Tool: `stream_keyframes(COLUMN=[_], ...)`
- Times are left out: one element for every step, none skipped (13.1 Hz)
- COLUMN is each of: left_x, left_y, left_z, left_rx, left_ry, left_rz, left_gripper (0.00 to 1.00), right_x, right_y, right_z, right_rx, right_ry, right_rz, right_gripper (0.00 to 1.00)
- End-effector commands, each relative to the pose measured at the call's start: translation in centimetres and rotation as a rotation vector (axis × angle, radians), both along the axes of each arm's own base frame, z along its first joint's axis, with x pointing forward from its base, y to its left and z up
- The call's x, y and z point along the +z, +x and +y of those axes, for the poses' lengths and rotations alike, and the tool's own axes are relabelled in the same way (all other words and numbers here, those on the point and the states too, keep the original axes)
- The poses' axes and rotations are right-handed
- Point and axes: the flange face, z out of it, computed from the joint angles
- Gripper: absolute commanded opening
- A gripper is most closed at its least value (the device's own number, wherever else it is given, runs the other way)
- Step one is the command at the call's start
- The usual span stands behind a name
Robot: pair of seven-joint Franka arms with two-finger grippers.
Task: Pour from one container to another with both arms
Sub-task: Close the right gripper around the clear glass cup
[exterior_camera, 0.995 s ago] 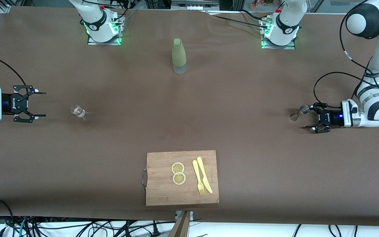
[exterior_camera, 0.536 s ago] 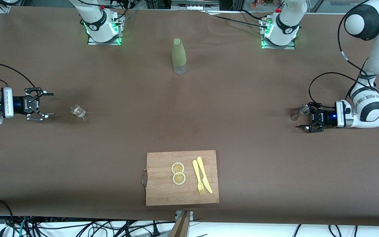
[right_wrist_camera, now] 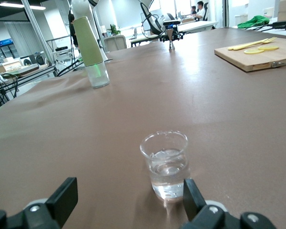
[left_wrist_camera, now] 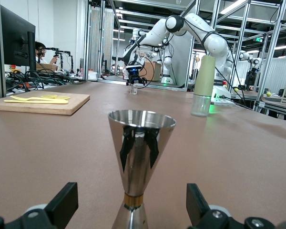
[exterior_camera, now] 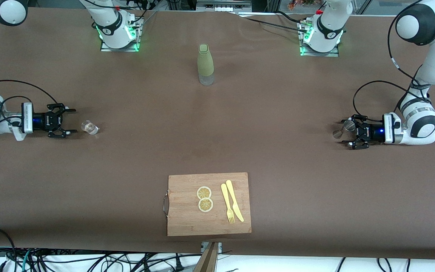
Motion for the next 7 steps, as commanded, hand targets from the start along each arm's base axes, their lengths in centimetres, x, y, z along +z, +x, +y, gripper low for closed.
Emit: stream_keyframes(left_x=[0.9,0.9,0.9,0.8,0.8,0.7,0.7], left_y=[-0.5,-0.4,-0.4,-0.5,-0.5,-0.5,-0.5], left_z=[-0.3,-0.3,-0.3,-0.3,-0.3,-0.3,-0.3], left_rx=[0.019,0.019,0.019,0.02,0.019,0.018,0.019], left_ry=[-0.016,-0.015,-0.015,-0.014,-0.014,-0.012,-0.011], left_rz=[-0.041,-0.042,-0.042,-0.041,-0.039,-0.039,-0.039], left_gripper=[1.0,0.98,0.95,0.87,0.68,0.43,0.3], right_x=[-1.1,-1.7,-2.2,-2.3,-2.4,-2.5,-2.9], right_y=[0.4,0.3,0.4,0.6,1.0,1.4,1.6], right_z=[0.0,0.2,0.6,0.9,1.5,2.0,2.6], right_rx=[-0.03,-0.037,-0.044,-0.05,-0.055,-0.062,-0.067], right_ry=[0.021,0.031,0.04,0.044,0.045,0.05,0.058], right_rz=[-0.04,-0.036,-0.034,-0.037,-0.041,-0.046,-0.045], right_gripper=[0.97,0.97,0.97,0.97,0.97,0.97,0.97])
